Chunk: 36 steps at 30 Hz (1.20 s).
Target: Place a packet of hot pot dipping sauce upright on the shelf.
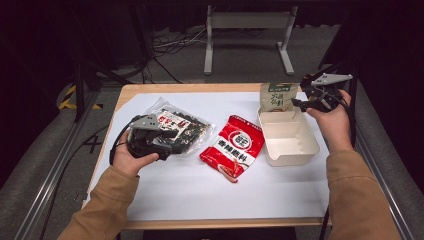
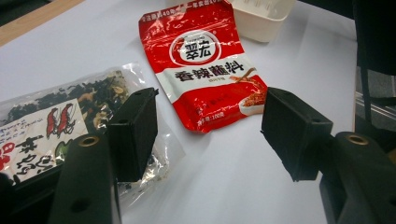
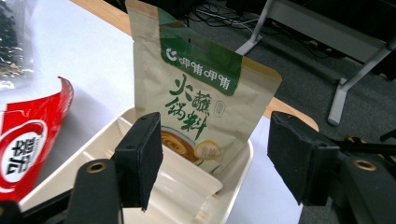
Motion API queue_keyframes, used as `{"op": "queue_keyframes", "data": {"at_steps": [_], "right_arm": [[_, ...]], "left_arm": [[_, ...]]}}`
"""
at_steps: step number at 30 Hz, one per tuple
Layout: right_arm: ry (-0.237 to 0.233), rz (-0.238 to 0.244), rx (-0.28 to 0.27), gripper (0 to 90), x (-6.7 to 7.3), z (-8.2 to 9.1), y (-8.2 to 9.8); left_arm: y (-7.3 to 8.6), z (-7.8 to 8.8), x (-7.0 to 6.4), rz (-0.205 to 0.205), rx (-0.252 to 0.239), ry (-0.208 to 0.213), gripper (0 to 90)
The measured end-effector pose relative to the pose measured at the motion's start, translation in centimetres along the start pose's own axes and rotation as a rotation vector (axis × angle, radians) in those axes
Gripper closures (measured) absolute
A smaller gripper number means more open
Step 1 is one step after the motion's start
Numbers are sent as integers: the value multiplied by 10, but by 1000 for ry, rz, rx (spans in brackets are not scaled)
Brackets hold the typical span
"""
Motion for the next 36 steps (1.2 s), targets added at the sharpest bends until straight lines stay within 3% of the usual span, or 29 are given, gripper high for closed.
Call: {"op": "queue_keyframes", "data": {"at_steps": [13, 17, 22, 27, 36], "right_arm": [[4, -40, -13, 308, 14, 36, 4], [-14, -56, -30, 303, 22, 47, 5], [-37, -51, -47, 295, 35, 58, 5], [-52, -38, -57, 292, 42, 61, 4], [-79, -18, -72, 286, 56, 68, 1]], "left_arm": [[-8, -30, 2, 35, 34, 16, 333], [-10, -47, 1, 41, 56, 28, 327], [-10, -66, 4, 55, 82, 34, 323], [-10, -77, 9, 78, 77, 33, 322], [-4, -100, 19, 141, 102, 41, 303]]}}
Point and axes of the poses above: each handheld gripper's, and its own axes: z roughly backward along the jaws, y roughly out of its underside, x roughly to its left, the point moved 4 cm from there along -z, roughly forward along the jaws, and after that the axes turned 10 degrees about y, right-handed, at the moved point
